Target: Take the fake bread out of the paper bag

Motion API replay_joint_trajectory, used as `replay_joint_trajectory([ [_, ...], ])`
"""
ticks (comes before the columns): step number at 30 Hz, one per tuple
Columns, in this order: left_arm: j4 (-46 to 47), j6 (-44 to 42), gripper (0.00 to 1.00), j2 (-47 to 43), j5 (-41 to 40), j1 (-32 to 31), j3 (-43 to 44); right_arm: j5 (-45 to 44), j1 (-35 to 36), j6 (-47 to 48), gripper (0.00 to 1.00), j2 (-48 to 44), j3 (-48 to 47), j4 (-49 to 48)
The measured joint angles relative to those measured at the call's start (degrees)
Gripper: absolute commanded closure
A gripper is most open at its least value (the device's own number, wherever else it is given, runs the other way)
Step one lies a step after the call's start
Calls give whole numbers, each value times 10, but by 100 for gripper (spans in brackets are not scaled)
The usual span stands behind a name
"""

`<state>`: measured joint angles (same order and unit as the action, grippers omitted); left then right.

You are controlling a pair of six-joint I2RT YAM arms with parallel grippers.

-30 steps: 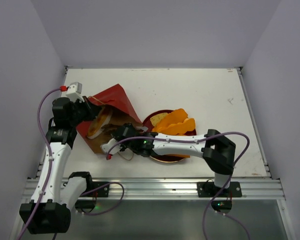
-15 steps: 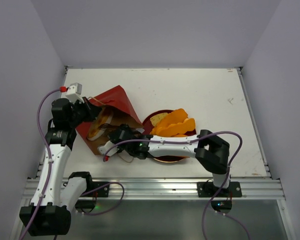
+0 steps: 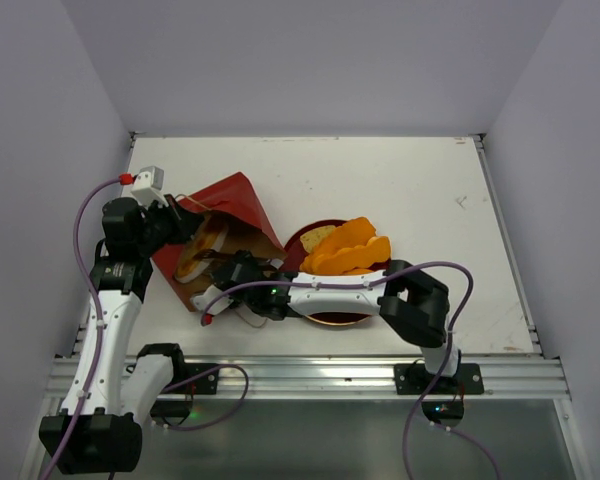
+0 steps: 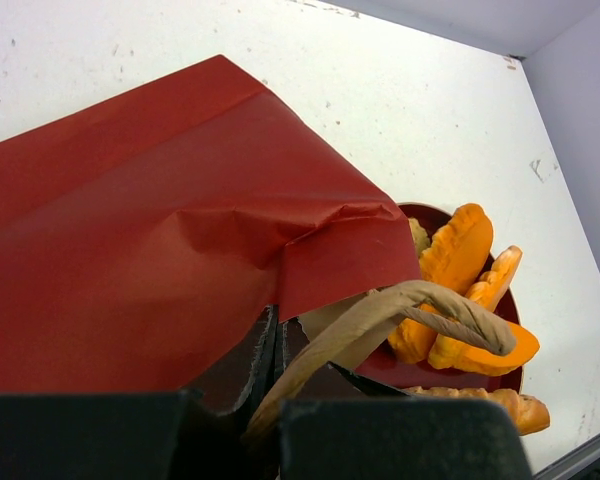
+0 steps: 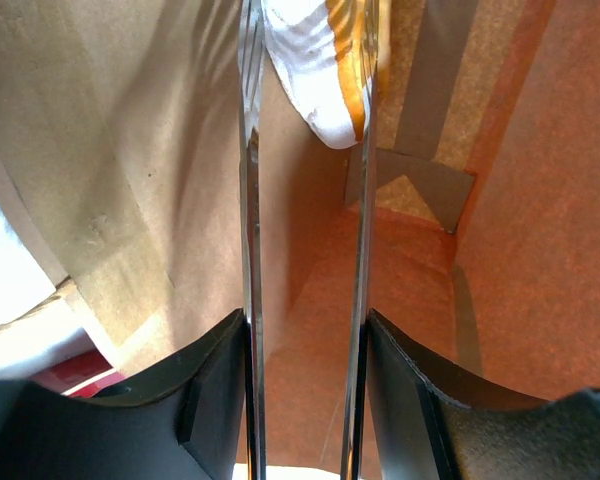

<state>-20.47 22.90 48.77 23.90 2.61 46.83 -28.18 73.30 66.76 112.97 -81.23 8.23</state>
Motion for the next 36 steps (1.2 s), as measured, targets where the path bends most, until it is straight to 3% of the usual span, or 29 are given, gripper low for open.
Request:
replay_joint_trajectory([
  [36,8,2,100,-8,15,0,-3,-57,0,19,47,60,-24,-6],
])
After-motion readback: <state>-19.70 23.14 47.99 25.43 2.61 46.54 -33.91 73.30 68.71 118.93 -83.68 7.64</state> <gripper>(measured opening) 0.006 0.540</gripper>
